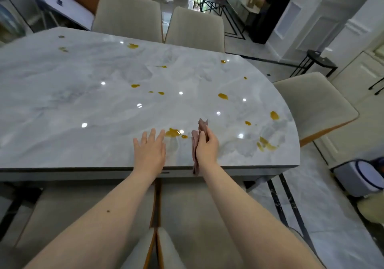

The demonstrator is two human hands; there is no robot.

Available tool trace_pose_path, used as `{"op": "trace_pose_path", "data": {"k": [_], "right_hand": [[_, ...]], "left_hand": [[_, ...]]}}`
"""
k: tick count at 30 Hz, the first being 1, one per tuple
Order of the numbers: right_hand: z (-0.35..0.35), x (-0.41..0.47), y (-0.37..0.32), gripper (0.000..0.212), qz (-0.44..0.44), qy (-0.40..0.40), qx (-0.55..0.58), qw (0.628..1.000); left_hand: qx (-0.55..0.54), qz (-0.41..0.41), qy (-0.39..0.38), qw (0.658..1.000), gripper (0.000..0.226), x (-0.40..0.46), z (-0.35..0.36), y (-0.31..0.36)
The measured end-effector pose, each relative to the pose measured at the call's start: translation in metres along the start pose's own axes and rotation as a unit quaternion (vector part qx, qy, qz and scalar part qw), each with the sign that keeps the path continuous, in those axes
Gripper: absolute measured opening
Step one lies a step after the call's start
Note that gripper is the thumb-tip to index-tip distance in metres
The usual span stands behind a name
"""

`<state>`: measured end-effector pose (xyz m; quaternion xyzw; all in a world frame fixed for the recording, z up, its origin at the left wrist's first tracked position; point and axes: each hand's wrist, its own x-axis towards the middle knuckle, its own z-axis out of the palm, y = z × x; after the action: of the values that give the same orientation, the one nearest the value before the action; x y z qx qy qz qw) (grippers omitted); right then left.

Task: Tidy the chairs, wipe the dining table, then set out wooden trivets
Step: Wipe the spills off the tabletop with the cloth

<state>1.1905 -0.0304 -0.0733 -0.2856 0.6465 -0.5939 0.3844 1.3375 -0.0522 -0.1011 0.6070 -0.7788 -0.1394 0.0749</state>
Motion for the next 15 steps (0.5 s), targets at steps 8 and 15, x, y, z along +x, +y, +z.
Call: {"op": "trace_pose_path", "data": {"k": [8,15], "right_hand": [[-0.003,0.06,0.069,0.054,-0.054,-0.081,-0.588,0.803],[0.039,0.085,0.086,0.065,-0.06,-0.04,-0.636,0.769]], "left_hand": [[0.048,-0.101,0.006,0.994,0.052,0.038,0.039,-0.046],[0.051,-0.122,0.02,0.991,0.054,0.062,0.055,-0.078]]}}
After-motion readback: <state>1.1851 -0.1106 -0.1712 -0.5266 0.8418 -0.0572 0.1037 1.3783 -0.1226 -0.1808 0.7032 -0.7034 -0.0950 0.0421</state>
